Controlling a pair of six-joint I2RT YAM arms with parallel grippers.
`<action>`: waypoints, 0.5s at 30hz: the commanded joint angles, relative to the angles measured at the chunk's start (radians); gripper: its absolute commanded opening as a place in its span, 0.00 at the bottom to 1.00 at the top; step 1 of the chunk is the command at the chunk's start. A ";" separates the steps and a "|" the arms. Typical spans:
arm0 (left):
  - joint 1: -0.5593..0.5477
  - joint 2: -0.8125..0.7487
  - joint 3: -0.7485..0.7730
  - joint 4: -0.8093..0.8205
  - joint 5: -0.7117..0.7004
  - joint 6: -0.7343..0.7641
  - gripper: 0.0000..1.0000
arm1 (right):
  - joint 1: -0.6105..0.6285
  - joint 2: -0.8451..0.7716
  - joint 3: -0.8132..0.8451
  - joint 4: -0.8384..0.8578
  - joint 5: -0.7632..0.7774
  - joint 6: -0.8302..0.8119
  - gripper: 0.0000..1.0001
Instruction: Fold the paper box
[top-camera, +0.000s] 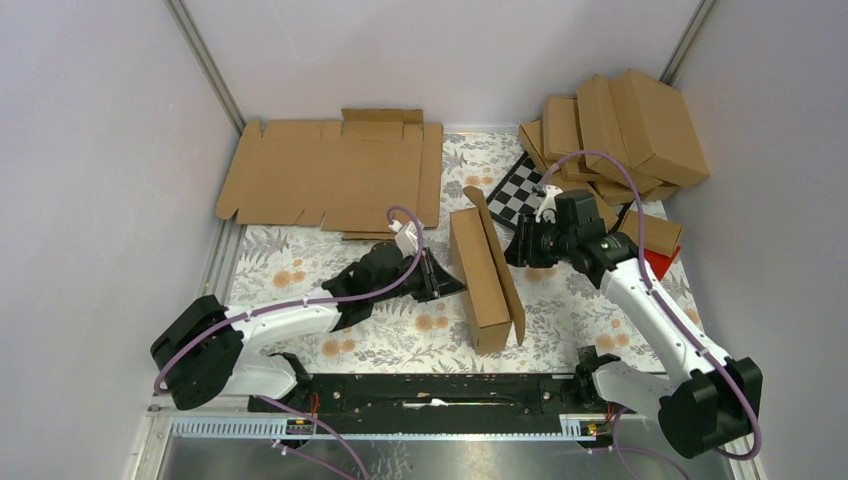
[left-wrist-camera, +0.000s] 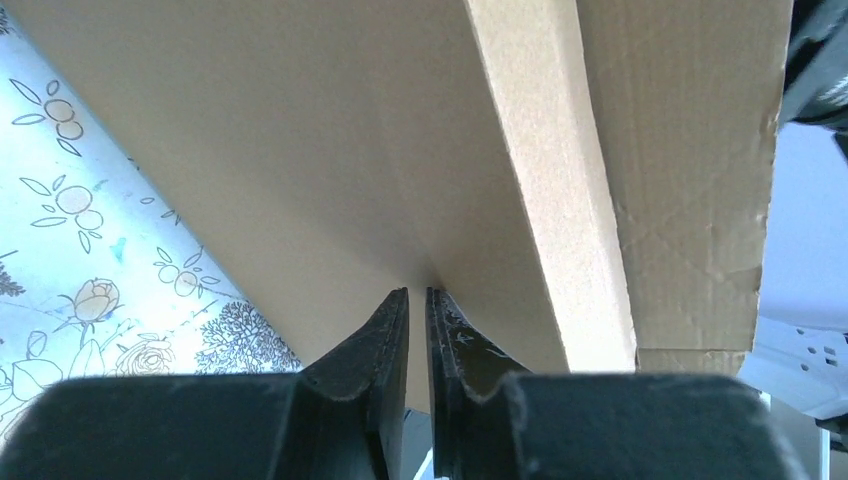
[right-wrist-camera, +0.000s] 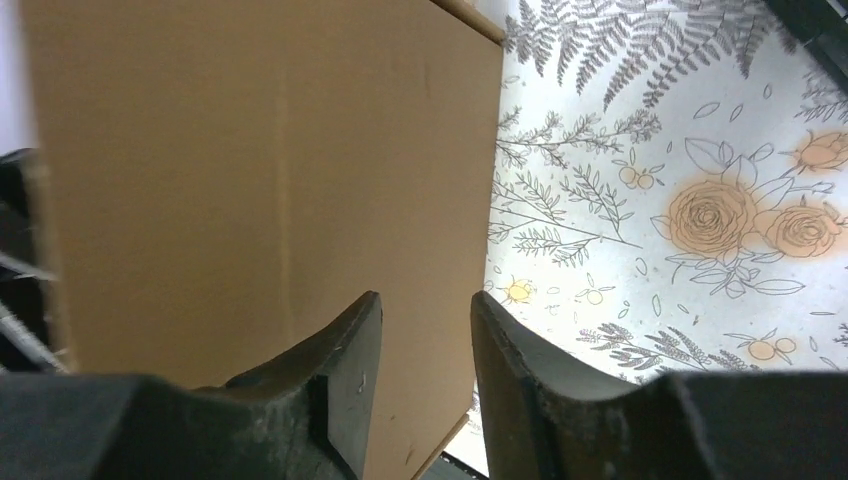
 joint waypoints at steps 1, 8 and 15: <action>0.003 -0.003 0.017 0.042 0.052 0.032 0.14 | -0.003 -0.067 0.078 -0.074 0.001 0.000 0.60; 0.052 -0.053 0.022 -0.018 0.071 0.073 0.14 | -0.003 -0.234 0.147 -0.160 0.294 0.170 1.00; 0.082 -0.023 0.072 -0.039 0.125 0.113 0.11 | 0.019 -0.155 0.243 -0.244 -0.076 0.135 1.00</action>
